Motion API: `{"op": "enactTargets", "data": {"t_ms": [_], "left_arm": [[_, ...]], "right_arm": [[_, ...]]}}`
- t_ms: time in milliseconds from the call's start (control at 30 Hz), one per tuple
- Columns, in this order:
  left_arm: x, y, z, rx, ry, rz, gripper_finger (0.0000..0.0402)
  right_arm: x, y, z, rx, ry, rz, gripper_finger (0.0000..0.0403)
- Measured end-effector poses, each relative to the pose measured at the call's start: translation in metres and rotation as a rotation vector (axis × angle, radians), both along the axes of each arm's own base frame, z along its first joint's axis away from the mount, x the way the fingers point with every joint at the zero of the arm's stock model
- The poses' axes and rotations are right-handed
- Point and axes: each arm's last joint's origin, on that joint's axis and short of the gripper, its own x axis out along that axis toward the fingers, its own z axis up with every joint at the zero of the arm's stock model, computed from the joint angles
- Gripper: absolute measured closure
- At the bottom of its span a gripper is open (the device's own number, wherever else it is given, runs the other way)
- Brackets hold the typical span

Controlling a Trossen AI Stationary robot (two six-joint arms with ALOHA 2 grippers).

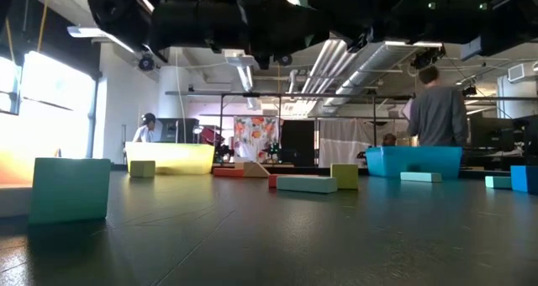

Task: Sort blocks by size
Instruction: Put the light blue wooden block into the orange bin, then put the orange wooden block into the yellow bin

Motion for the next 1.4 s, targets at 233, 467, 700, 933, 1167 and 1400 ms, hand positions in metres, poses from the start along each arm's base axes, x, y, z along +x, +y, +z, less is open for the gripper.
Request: {"op": "enactTargets", "data": {"t_ms": [233, 467, 700, 933, 1167, 1400], "left_arm": [[-0.037, -0.017, 0.016, 0.136, 0.404, 0.235, 0.0295], [-0.118, -0.048, 0.026, 0.060, 0.867, 0.414, 0.0295], [-0.183, -0.074, 0.018, -0.194, 1.157, 0.679, 0.0293], [-0.206, -0.097, 0.016, -0.292, 1.205, 0.715, 0.0242], [-0.226, -0.098, 0.018, -0.313, 1.255, 0.866, 0.0239], [-0.238, -0.097, 0.020, -0.274, 1.272, 0.946, 0.0237]], "right_arm": [[0.000, 0.000, 0.002, -0.022, -0.023, -0.003, 0.0222], [0.000, 0.000, 0.000, -0.026, -0.004, -0.003, 0.0221], [0.000, 0.000, -0.001, -0.026, 0.016, -0.003, 0.0220], [0.000, 0.000, -0.002, -0.022, 0.016, -0.005, 0.0220], [0.000, 0.000, -0.002, -0.023, 0.023, -0.005, 0.0220], [0.000, 0.000, -0.004, -0.026, 0.037, -0.004, 0.0220]]}}
